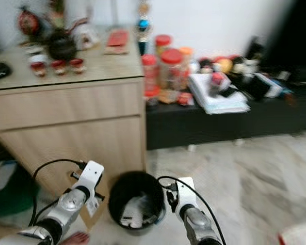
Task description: Picking trash to rubbish bin
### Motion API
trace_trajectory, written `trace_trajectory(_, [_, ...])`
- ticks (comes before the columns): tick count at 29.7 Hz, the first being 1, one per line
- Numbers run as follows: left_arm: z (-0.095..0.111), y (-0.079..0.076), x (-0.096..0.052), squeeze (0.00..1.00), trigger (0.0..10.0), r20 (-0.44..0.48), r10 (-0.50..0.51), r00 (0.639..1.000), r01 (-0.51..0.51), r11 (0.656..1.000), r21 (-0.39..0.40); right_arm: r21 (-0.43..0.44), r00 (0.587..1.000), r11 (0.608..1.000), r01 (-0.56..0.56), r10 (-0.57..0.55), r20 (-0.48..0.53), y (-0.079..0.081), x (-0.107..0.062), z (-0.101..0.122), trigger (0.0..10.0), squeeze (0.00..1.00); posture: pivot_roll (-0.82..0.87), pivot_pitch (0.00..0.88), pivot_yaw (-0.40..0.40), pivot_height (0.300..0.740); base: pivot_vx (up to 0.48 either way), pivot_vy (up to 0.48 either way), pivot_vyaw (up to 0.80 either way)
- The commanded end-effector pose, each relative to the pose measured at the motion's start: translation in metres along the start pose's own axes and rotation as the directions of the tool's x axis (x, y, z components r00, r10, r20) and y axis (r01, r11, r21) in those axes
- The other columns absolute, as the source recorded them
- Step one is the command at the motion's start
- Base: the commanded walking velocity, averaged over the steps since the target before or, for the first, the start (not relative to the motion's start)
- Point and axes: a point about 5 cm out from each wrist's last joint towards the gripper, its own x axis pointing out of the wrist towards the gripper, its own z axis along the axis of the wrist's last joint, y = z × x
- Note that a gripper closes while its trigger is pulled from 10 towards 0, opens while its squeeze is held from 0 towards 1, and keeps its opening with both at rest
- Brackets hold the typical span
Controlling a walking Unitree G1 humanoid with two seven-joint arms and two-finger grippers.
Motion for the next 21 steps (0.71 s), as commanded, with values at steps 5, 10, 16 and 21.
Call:
trace_trajectory(5, [-0.012, 0.005, -0.005, 0.00, 10.0, -0.028, 0.026, 0.999, -0.025, 0.999, 0.019, -0.010, 0.999, 1.000, -0.015, 0.016, 0.035, 0.004, 0.003, 0.009, 10.0, 0.00, 0.05, 0.073, 0.003, 0.740, 0.000, 0.000, 0.00])
trace_trajectory(10, [-0.011, 0.008, -0.006, 0.00, 10.0, -0.017, 0.043, 0.999, -0.043, 0.999, 0.019, -0.009, 0.999, 1.000, -0.019, 0.019, 0.035, 0.003, 0.002, 0.008, 10.0, 0.00, 0.04, 0.074, 0.003, 0.740, 0.000, 0.000, 0.00])
trace_trajectory(16, [-0.005, 0.014, -0.004, 0.00, 10.0, 0.007, 0.062, 0.998, -0.063, 0.998, 0.021, -0.013, 0.999, 0.999, -0.032, 0.032, 0.042, 0.006, 0.003, 0.010, 10.0, 0.00, 0.04, 0.075, 0.002, 0.740, 0.000, 0.000, 0.00])
trace_trajectory(21, [0.000, 0.017, -0.003, 0.00, 10.0, 0.027, 0.090, 0.996, -0.090, 0.996, 0.019, -0.014, 0.998, 0.999, -0.035, 0.036, 0.049, 0.007, 0.004, 0.013, 10.0, 0.00, 0.05, 0.076, 0.001, 0.740, 0.055, 0.000, 0.00])
